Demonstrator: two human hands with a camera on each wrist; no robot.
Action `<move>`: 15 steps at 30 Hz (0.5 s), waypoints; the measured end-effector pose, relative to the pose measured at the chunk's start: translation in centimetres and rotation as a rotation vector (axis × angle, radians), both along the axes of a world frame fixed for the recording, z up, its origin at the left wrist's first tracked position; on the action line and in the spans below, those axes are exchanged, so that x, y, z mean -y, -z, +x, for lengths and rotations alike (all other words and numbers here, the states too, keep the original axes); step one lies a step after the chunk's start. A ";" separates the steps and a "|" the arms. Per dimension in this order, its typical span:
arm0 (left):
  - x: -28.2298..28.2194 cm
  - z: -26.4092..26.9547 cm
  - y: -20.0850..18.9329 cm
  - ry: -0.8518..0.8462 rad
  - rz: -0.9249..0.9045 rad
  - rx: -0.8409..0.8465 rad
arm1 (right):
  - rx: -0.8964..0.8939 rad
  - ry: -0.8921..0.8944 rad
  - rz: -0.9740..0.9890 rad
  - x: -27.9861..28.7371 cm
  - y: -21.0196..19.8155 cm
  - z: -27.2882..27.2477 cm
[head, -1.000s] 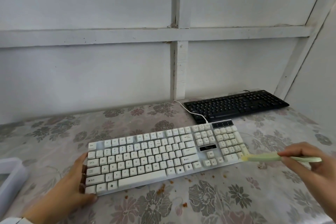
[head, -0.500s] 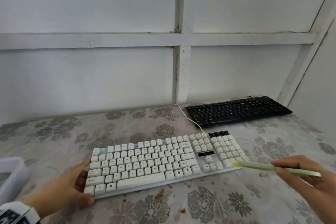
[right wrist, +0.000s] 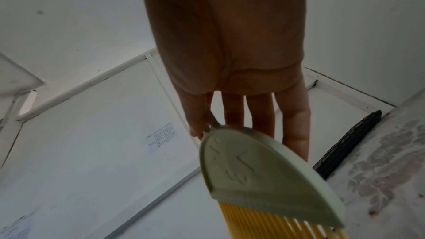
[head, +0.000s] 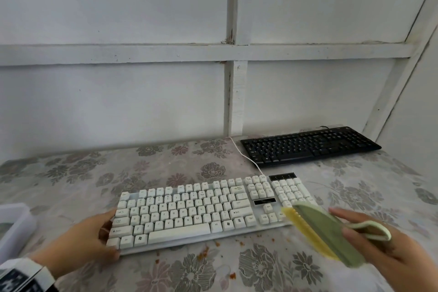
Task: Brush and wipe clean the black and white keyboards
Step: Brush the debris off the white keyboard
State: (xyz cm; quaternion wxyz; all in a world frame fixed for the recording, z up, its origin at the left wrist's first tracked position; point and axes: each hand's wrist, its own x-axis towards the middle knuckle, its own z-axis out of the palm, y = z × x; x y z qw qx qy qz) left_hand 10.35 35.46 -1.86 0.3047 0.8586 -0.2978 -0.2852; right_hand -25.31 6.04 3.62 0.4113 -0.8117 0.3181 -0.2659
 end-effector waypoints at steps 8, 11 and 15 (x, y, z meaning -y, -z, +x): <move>0.2 -1.0 0.0 -0.077 0.083 0.217 | 0.071 -0.044 0.185 0.2 -0.1 -0.3; -0.3 -0.8 0.5 -0.122 0.121 0.220 | 0.121 -0.043 0.244 0.4 -0.1 0.2; -0.3 -0.9 0.6 -0.166 0.098 0.235 | 0.123 -0.009 0.331 1.1 -0.3 0.2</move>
